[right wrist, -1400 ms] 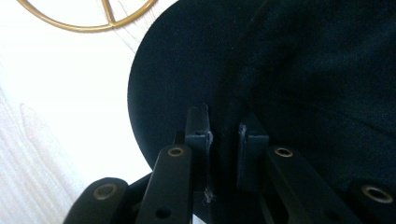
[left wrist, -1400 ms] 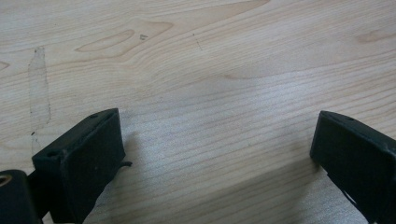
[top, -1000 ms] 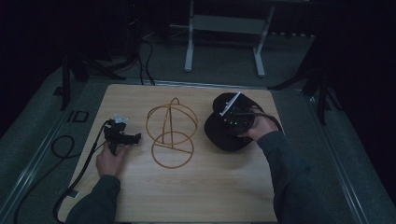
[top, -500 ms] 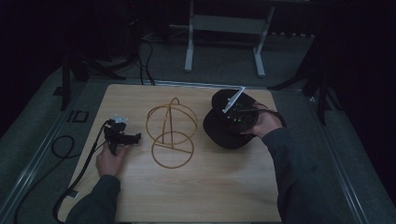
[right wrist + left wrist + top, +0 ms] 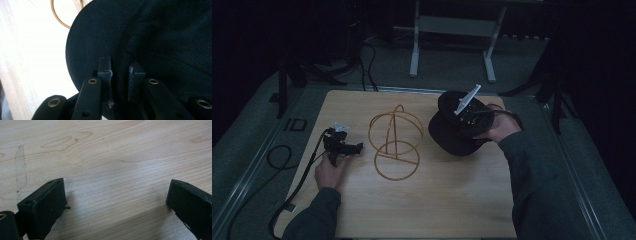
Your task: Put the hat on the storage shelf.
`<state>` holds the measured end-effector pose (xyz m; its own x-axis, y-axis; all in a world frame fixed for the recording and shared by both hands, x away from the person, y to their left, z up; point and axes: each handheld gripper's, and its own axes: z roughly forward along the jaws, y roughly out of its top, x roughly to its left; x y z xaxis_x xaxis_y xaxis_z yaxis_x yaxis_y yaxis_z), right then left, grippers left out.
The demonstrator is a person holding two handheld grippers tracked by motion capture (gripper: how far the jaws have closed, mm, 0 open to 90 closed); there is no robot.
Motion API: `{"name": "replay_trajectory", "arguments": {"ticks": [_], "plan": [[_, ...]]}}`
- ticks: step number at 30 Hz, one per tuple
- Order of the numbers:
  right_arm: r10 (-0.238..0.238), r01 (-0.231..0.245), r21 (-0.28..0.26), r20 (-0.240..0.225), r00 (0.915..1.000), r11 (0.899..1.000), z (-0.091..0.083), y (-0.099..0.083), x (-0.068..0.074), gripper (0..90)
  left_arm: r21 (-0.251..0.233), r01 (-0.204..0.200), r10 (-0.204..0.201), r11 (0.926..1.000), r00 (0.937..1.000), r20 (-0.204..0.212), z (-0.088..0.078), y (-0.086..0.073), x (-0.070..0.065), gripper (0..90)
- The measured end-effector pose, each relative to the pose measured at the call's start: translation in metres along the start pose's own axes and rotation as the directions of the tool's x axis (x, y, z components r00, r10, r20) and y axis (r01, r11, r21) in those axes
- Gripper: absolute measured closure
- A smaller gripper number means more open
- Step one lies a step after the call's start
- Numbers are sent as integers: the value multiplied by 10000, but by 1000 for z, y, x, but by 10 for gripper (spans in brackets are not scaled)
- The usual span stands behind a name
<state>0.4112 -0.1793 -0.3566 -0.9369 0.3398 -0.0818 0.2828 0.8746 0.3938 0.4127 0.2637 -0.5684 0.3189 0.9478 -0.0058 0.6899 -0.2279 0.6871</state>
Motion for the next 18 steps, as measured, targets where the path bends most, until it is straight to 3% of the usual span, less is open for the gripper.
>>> {"name": "replay_trajectory", "arguments": {"ticks": [18], "plan": [[-436,434,-114,-140,9990,9990,-21,11,5,771,-18,2,-2,10000,10000,-7,0,0,0,23]]}}
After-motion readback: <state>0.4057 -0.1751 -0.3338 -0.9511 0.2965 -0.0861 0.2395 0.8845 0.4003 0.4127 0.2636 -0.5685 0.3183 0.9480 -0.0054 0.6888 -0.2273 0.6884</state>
